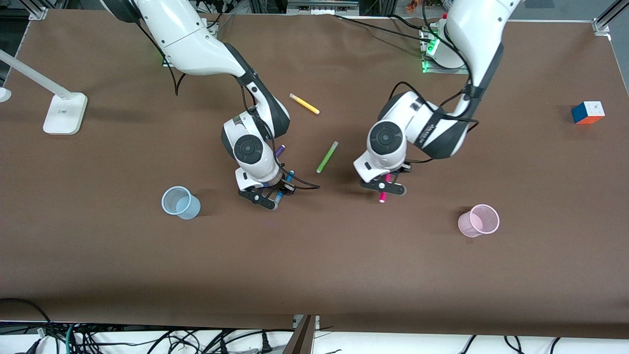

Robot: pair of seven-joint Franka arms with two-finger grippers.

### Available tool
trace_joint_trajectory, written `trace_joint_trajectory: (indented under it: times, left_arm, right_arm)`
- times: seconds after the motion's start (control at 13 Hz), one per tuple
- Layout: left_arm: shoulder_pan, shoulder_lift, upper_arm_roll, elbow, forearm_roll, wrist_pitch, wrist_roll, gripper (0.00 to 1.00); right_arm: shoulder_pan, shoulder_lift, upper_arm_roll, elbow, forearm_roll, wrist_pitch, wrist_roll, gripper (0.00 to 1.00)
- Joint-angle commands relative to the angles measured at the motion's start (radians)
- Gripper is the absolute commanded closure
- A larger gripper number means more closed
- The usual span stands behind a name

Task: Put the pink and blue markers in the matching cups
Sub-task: 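Carry the pink marker to the pink cup while the right gripper carries blue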

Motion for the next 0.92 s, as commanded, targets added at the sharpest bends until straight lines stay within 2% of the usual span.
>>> trace_joint_trajectory:
  times: [0.0,0.31,0.54,0.77,0.85]
  left_arm:
    - [0.045,-0.028,0.007,0.039,0.023,-0.112,0.149,0.95]
    - [0.111,-0.029,0.010,0.125,0.141,-0.242,0.394,0.94]
    - [0.164,-0.028,0.010,0.166,0.282,-0.334,0.620,0.92]
    - [0.241,-0.028,0.015,0.171,0.377,-0.339,0.824,0.92]
    - [0.246,-0.020,0.015,0.174,0.462,-0.339,0.900,0.93]
  right_arm:
    - [-0.002,-0.006,-0.009,-0.006,0.012,-0.023,-0.009,1.00]
    - [-0.068,-0.104,-0.007,-0.002,0.023,-0.197,-0.058,1.00]
    - [-0.125,-0.193,-0.013,0.006,0.130,-0.332,-0.154,1.00]
    - [-0.224,-0.261,-0.016,0.006,0.225,-0.469,-0.281,1.00]
    - [-0.264,-0.265,-0.018,0.007,0.256,-0.512,-0.320,1.00]
